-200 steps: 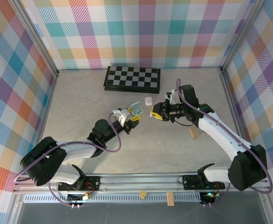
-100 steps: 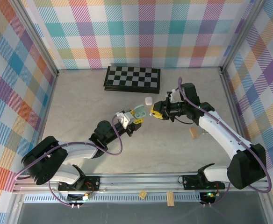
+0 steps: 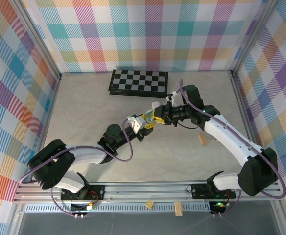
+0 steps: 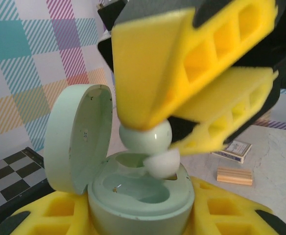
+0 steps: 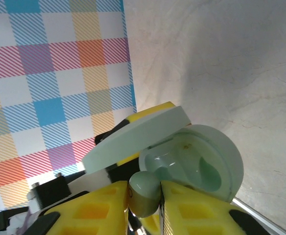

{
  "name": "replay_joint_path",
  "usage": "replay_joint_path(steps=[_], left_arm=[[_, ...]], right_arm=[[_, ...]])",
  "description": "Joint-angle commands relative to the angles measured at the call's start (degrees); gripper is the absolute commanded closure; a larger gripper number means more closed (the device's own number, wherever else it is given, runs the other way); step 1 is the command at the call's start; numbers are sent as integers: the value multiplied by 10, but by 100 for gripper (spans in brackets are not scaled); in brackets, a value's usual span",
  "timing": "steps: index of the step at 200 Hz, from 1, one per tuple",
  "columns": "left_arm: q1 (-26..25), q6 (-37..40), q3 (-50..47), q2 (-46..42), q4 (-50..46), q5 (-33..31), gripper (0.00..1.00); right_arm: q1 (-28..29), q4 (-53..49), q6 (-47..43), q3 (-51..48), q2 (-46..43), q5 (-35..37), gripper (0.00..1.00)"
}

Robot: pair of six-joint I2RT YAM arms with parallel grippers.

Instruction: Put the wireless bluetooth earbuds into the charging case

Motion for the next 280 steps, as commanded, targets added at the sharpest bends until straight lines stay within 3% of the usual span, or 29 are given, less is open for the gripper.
replay_joint_path(steps=[1,41,96,238,280], left_arm=[[-12,10,17,1,-1,-2,71],[-16,14,20,5,-5,-4,71],[-17,1,22,-1,0,-5,71],[-16,-12,22,2,13,2,71],[17,-42,-12,-8,40,-13,71]], right_arm=[[8,-4,-21,24,7,8,79],[16,-8,-30,26,13,15,78],[25,-90,-91,51,13,67,76],[29,-130,-142,82,6,77,70],[29,-90,-216,62,-49,47,54]])
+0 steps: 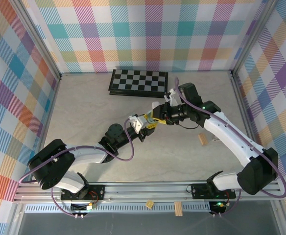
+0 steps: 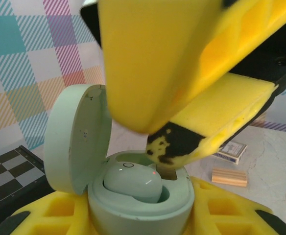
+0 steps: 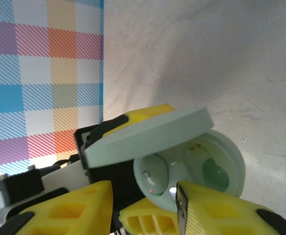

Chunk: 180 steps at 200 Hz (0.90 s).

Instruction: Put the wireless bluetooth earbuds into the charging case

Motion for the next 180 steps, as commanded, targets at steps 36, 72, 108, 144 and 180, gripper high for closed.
replay_joint_path(steps=[36,72,108,144,180], left_arm=[[80,-60,-69,-58,60,-4,71],[127,-64,-108,-158,1,-8,71],[129,-55,-115,-284,-114,-10,71],[128,-72,-118,-376,-192,-2,71],[128,-75,-115,-427,-241,2,71]], right_arm=[[3,49,-103,-37,-89,51,43],[1,71,-121,-44,-52,125,40],[1,54,-154,0,62,152,39],[4,32,-165,80,189,165,40],[17,17,-166,172,317,178,43]])
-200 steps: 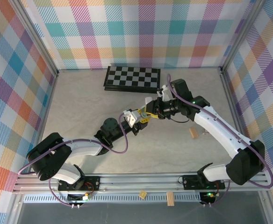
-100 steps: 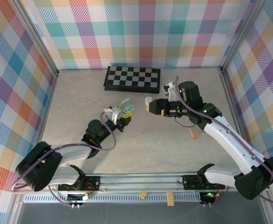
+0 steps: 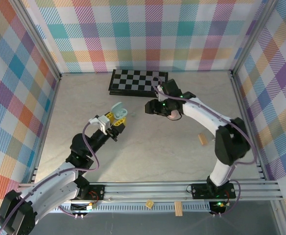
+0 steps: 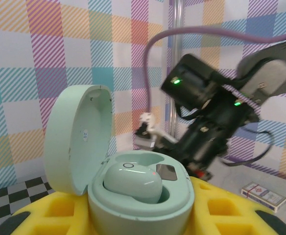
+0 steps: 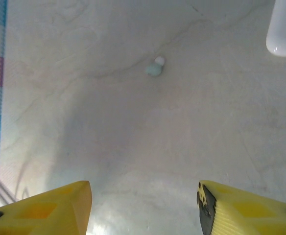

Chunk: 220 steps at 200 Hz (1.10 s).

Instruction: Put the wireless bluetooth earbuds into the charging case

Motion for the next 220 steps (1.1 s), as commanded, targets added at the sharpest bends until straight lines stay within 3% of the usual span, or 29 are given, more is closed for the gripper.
replay_joint_path(steps=[1,81,132,220], left_arm=[[2,-9,-1,-26,-48,10,71],[1,0,13,-10,-56,20,71],[2,3,13,6,-44,22,71],[1,0,9,-6,-54,29,71]], right_arm=[[14,-18,-14,59,63,14,43],[58,-55,-25,236,255,131,54],[72,-107,-13,344,348,127,59],[74,-146,2,435,425,145,70]])
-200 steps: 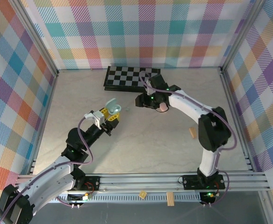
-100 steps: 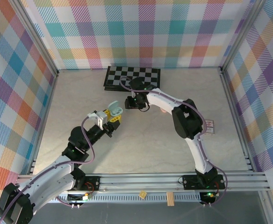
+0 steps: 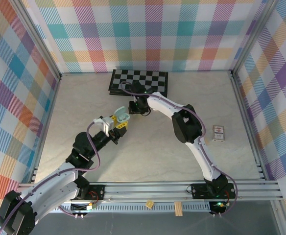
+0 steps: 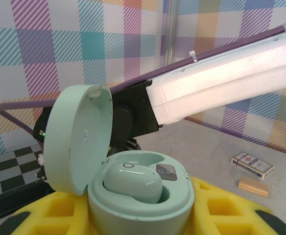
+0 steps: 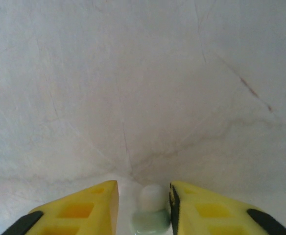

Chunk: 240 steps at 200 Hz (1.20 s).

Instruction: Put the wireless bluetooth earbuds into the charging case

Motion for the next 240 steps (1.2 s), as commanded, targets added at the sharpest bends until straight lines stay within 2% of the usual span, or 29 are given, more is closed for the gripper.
replay_joint_path(steps=[1,57,122,160,210,240], left_arm=[[1,1,9,-13,9,11,71],[1,1,7,-22,0,10,71],[1,-1,7,-19,3,11,71],[1,-1,7,-16,1,14,71],[1,0,12,-17,-11,22,71],[1,-2,14,-12,-14,28,71]], right_arm=[[4,-27,11,20,23,7,70],[3,-42,8,23,17,1,81],[4,-26,11,-37,-51,12,83],[3,33,38,-190,-153,43,83],[-17,104,95,-458,-327,74,83],[-27,99,119,-578,-415,94,83]])
